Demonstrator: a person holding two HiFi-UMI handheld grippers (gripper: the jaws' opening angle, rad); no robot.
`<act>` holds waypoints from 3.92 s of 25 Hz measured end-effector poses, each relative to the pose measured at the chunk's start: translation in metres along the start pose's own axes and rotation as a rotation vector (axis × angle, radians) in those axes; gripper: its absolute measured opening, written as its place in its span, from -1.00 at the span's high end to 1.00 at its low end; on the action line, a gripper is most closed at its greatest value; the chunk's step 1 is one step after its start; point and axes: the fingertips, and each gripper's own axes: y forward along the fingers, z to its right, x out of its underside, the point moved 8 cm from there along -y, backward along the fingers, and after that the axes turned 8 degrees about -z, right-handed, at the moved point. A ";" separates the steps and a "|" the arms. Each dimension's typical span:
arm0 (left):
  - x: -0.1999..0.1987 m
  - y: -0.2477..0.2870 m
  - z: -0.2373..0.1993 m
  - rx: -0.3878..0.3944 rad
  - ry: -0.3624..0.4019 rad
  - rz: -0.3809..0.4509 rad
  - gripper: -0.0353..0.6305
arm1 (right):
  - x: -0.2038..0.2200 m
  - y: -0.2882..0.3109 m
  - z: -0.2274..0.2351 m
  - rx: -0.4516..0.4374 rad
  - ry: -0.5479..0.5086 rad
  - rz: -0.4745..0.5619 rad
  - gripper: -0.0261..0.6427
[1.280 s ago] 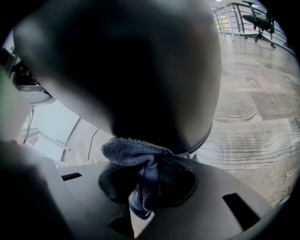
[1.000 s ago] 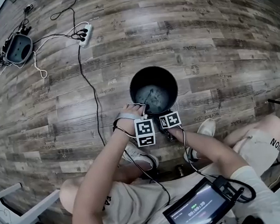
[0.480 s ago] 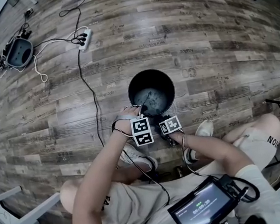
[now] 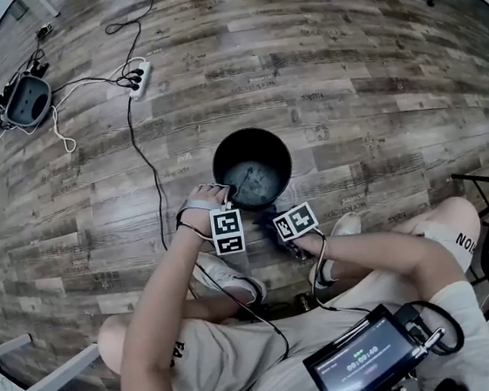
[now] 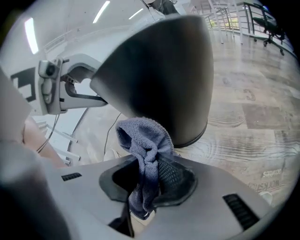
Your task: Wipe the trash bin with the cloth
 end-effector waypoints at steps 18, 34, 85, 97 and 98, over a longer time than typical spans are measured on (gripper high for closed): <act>-0.016 0.000 0.002 0.033 0.005 -0.008 0.35 | -0.025 -0.066 -0.036 -0.061 0.070 0.137 0.68; -0.030 -0.005 0.006 0.051 -0.030 0.031 0.41 | -0.030 -0.035 -0.008 -0.007 0.074 0.118 0.68; -0.008 0.001 -0.006 0.034 -0.040 0.073 0.36 | 0.014 -0.022 -0.022 -0.039 -0.028 0.030 0.68; -0.017 0.004 -0.005 0.010 -0.070 0.071 0.32 | -0.013 -0.089 -0.035 -0.054 0.038 0.147 0.68; -0.019 0.003 -0.005 0.014 -0.091 0.072 0.32 | -0.014 -0.092 -0.036 -0.055 0.037 0.147 0.68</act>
